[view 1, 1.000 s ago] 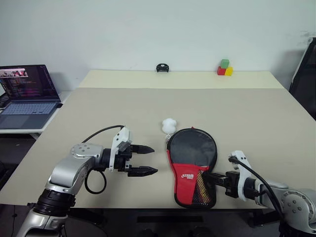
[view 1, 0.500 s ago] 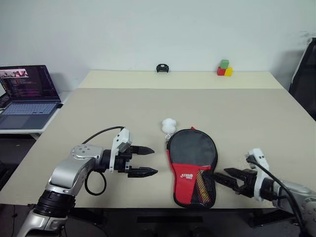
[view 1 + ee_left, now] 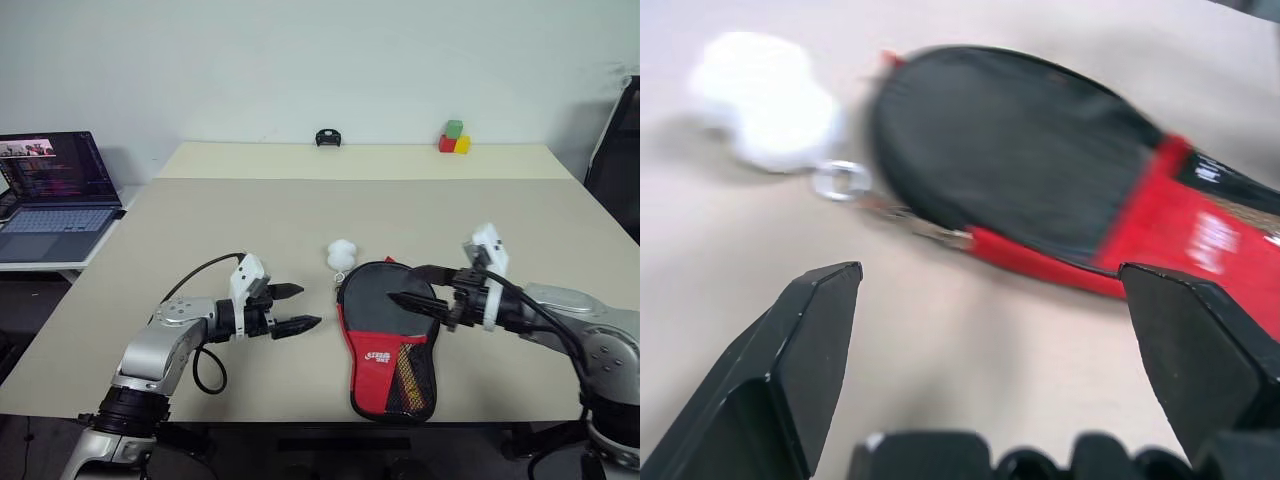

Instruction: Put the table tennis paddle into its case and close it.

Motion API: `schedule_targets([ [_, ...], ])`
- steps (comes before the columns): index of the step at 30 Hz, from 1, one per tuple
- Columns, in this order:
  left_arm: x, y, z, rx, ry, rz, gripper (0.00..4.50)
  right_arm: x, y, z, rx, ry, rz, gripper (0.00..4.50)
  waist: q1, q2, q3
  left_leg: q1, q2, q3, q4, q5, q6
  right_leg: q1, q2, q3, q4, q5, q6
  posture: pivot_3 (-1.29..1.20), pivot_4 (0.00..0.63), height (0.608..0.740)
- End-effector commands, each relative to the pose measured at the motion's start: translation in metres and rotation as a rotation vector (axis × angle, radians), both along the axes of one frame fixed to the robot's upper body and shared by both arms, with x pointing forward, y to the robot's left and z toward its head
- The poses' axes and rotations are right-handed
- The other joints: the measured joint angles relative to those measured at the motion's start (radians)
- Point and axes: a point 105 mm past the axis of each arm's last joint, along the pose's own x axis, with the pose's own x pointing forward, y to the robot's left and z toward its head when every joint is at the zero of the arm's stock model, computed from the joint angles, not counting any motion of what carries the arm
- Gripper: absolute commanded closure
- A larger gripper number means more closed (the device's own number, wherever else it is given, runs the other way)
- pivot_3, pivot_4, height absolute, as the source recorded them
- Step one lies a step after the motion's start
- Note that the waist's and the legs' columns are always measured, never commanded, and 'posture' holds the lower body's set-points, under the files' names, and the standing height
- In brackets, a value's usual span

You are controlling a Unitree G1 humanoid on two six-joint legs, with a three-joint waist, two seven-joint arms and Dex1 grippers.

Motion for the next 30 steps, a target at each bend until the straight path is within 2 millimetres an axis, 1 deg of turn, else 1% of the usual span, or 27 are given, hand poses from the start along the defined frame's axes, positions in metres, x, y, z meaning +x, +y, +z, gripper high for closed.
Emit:
schedule_targets([
  [1, 0.003, 0.011, 0.012, -0.016, -0.069, 0.076, 0.0, 0.011, 0.017, -0.006, -0.048, -0.061, 0.05, 0.04, 0.002, 0.0, 0.0, 0.0, 0.0, 0.0, 0.0, 0.0, 0.0, 0.0, 0.0, 0.0, 0.0, 0.0, 0.0, 0.0, 0.15, 0.74],
  [3, 0.003, 0.013, 0.013, -0.025, -0.075, 0.106, 0.0, 0.02, 0.025, -0.016, -0.074, -0.078, 0.054, 0.04, 0.003, 0.0, 0.0, 0.0, 0.0, 0.0, 0.0, 0.0, 0.0, 0.0, 0.0, 0.0, -0.001, 0.0, 0.0, 0.0, 0.15, 0.74],
  [6, 0.002, 0.013, 0.01, -0.017, -0.084, 0.125, 0.0, 0.039, 0.034, -0.031, -0.111, -0.103, 0.001, 0.04, 0.004, 0.0, 0.0, -0.001, 0.0, 0.0, 0.0, 0.0, 0.0, 0.0, 0.0, 0.0, -0.001, 0.0, 0.0, 0.0, 0.15, 0.74],
  [8, 0.004, 0.011, 0.011, -0.016, -0.093, 0.143, 0.0, 0.049, 0.036, -0.043, -0.163, -0.13, -0.033, 0.04, 0.005, 0.0, 0.0, -0.001, 0.0, 0.0, 0.0, 0.0, -0.001, 0.0, 0.0, 0.0, 0.0, 0.0, 0.0, 0.0, 0.15, 0.74],
  [10, 0.007, 0.008, 0.013, -0.017, -0.097, 0.153, 0.0, 0.053, 0.035, -0.056, -0.226, -0.155, -0.052, 0.04, 0.007, 0.0, 0.0, -0.001, 0.0, 0.0, 0.0, 0.0, -0.001, -0.001, 0.0, -0.001, 0.0, 0.0, 0.0, 0.0, 0.15, 0.74],
  [13, 0.008, 0.001, 0.014, -0.028, -0.073, 0.132, 0.0, 0.054, 0.032, -0.068, -0.272, -0.171, -0.058, 0.04, 0.007, 0.0, 0.0, -0.001, 0.0, 0.0, 0.0, 0.0, -0.001, -0.001, -0.001, 0.0, 0.0, 0.0, 0.0, 0.0, 0.15, 0.74],
  [17, 0.013, -0.004, 0.017, -0.028, -0.068, 0.128, 0.0, 0.054, 0.025, -0.078, -0.307, -0.177, -0.078, 0.04, 0.006, 0.0, 0.0, -0.001, 0.0, 0.0, 0.0, 0.0, -0.001, -0.001, 0.0, 0.0, 0.0, 0.0, 0.0, 0.0, 0.15, 0.74],
  [19, 0.025, -0.009, 0.021, -0.022, -0.076, 0.141, 0.0, 0.055, 0.015, -0.084, -0.337, -0.181, -0.107, 0.04, 0.008, 0.0, 0.0, -0.001, 0.0, 0.0, 0.0, 0.0, -0.001, -0.001, 0.0, 0.0, 0.0, 0.0, 0.0, 0.0, 0.15, 0.74],
  [22, 0.039, -0.016, 0.024, -0.009, -0.083, 0.15, 0.0, 0.052, 0.005, -0.092, -0.363, -0.17, -0.123, 0.04, 0.009, -0.001, -0.001, 0.0, -0.001, -0.001, 0.001, 0.0, -0.001, 0.0, 0.0, -0.001, 0.001, 0.0, 0.0, 0.0, 0.15, 0.74],
  [26, 0.058, -0.028, 0.026, 0.013, -0.089, 0.162, 0.0, 0.045, 0.003, -0.099, -0.359, -0.143, -0.118, 0.04, 0.007, -0.001, -0.001, 0.0, -0.001, 0.0, 0.001, 0.0, -0.001, 0.001, 0.0, -0.001, 0.0, 0.0, 0.0, 0.0, 0.15, 0.74],
  [30, 0.081, -0.046, 0.03, 0.042, -0.129, 0.163, 0.0, 0.041, 0.007, -0.103, -0.352, -0.129, -0.108, 0.04, 0.008, -0.002, -0.001, 0.0, -0.001, 0.0, 0.001, 0.0, -0.001, 0.001, 0.0, -0.001, 0.001, 0.0, 0.0, 0.0, 0.15, 0.74],
])
